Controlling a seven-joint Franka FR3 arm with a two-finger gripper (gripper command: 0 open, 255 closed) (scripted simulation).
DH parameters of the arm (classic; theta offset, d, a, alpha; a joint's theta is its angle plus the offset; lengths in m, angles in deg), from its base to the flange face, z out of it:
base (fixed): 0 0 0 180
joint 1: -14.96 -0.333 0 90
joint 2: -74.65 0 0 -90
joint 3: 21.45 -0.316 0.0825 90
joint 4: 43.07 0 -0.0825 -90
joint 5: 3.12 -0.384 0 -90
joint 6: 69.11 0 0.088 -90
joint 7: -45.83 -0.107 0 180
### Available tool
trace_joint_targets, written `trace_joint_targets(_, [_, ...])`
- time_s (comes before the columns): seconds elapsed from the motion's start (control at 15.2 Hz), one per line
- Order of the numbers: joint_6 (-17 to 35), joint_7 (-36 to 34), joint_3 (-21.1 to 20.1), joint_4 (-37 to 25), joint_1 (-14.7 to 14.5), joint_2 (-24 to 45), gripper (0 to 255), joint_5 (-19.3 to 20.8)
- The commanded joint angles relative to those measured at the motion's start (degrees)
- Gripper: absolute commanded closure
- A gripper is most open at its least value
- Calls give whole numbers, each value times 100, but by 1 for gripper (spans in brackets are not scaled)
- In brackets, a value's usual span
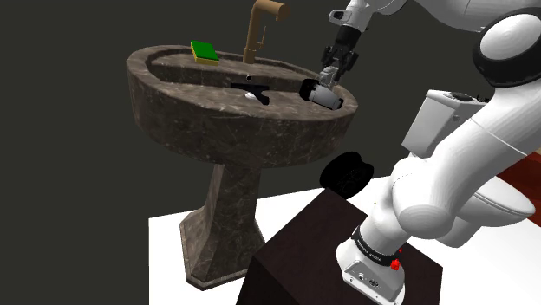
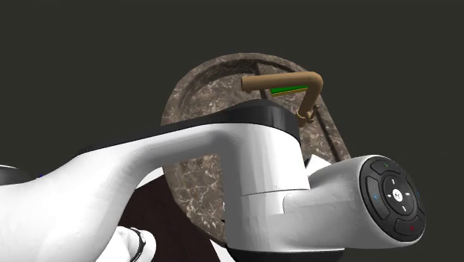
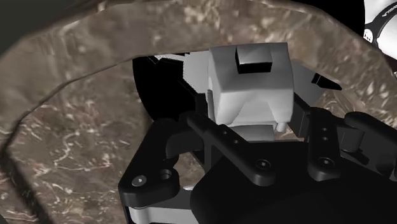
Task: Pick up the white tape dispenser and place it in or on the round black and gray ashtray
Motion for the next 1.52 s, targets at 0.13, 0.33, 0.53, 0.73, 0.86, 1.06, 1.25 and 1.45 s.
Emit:
trace_joint_targets(0.13, [1, 9, 17, 36, 20, 14, 255, 20])
trace_joint_targets(0.33, [15, 10, 15, 48, 23, 17, 0, 18])
trace_joint_targets(0.53, [29, -5, 1, 88, 26, -18, 0, 38])
trace_joint_targets(0.73, [-203, 59, 65, -245, 19, 120, 0, -38])
trace_joint_targets(0.86, [-628, 185, 194, -848, 22, 377, 0, -184])
trace_joint_targets(1.06, [-802, 245, 257, -1103, 29, 497, 0, -256])
trace_joint_targets(1.25, [-803, 245, 257, -1104, 30, 498, 0, -257])
trace_joint_targets(1.45, [-803, 245, 257, -1104, 30, 498, 0, -257])
